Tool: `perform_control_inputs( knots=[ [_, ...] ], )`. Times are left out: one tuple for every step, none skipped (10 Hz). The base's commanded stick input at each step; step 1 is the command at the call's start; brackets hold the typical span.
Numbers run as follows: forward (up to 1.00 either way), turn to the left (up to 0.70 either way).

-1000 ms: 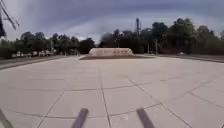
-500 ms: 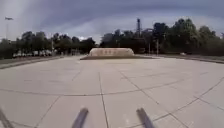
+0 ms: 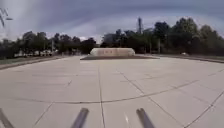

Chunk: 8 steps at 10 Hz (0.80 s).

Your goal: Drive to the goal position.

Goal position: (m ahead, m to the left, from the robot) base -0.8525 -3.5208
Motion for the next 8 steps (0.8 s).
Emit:
perform_control_inputs(
  knots=[
    [0.5, 0.0],
    [0.5, 0.0],
    [0.5, 0.0],
    [0.5, 0.0],
    [0.5, 0.0],
    [0.43, -0.07],
    [0.05, -0.45],
    [0.0, -0.5]
  ],
)
